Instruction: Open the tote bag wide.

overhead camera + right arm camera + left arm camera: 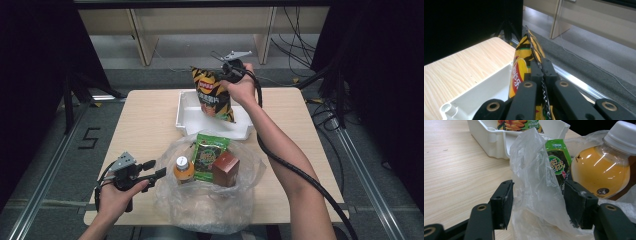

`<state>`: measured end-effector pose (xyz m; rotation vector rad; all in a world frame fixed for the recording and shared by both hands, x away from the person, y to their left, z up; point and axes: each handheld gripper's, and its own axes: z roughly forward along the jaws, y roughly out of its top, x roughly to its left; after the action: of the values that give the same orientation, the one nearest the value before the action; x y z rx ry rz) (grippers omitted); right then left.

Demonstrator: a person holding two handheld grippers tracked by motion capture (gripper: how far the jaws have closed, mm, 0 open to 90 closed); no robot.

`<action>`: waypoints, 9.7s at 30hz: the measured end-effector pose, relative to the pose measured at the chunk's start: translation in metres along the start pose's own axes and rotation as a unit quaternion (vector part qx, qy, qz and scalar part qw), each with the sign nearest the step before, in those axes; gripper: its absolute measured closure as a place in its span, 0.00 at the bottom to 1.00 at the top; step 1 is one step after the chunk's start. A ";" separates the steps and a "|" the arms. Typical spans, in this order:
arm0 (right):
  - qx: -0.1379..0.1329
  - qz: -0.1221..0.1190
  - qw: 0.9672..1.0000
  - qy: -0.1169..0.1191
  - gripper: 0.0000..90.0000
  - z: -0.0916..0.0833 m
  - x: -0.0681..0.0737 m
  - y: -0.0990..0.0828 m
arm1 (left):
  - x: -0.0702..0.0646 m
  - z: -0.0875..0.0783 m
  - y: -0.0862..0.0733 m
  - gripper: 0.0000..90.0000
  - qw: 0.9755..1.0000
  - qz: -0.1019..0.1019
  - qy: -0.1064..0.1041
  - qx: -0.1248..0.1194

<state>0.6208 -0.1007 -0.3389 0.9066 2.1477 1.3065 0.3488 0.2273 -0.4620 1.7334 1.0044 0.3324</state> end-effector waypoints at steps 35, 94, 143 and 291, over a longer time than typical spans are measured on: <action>0.032 -0.016 0.999 -0.017 0.95 0.006 -0.018 -0.014 | 0.000 0.002 -0.001 0.46 1.000 0.002 0.000 0.005; 0.001 0.053 0.995 -0.082 0.90 -0.075 0.005 -0.035 | -0.003 0.002 0.000 0.46 1.000 0.003 -0.001 0.001; 0.102 0.057 0.992 -0.056 1.00 0.006 0.005 -0.083 | -0.001 -0.002 0.000 0.46 1.000 0.001 0.004 0.001; 0.347 0.022 0.927 0.139 0.64 -0.017 0.057 -0.119 | -0.002 -0.001 0.002 0.46 1.000 0.002 -0.001 -0.002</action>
<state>0.5359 -0.1085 -0.4413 1.0735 2.9080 0.7003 0.3475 0.2260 -0.4592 1.7320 0.9991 0.3342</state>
